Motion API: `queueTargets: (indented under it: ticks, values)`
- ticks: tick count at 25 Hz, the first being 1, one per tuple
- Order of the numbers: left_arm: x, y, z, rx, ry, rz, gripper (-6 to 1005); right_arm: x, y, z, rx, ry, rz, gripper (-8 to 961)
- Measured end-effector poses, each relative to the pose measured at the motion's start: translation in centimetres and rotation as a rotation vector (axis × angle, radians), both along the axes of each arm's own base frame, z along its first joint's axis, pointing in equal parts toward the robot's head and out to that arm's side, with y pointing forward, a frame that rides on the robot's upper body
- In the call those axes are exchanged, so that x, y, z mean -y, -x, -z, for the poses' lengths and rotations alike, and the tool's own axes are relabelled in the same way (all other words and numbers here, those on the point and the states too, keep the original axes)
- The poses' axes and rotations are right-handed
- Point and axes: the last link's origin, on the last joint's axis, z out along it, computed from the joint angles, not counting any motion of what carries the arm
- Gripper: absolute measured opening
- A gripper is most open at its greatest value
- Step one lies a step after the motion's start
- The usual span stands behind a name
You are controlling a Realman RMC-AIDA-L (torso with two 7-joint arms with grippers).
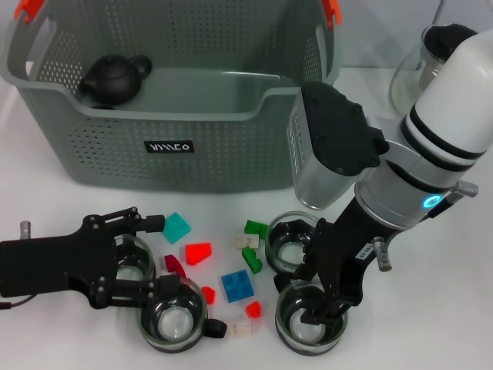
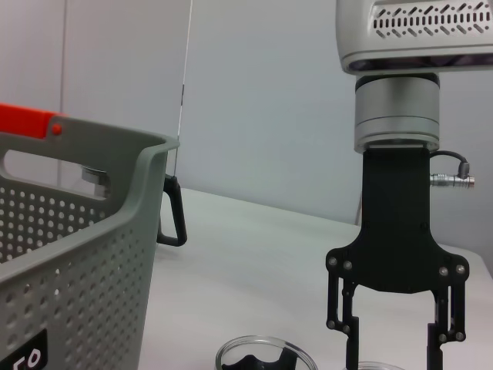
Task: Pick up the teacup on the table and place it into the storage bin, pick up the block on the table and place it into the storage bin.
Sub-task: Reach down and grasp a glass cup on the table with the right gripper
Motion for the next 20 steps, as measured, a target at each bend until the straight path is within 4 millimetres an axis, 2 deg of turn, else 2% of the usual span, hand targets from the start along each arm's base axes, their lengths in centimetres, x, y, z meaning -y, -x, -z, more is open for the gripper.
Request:
queueTargets:
  ticks: [11,20]
  values:
    - [0.0,0.0,0.0,0.0,0.0,0.001,924,0.7,-0.2,-0.3,0.025,0.042,0.032,655]
    - [-0.1,-0.1,0.0,-0.003,-0.004,0.009,923,2.0,0.7,-0.5,0.007,0.125,0.025,655]
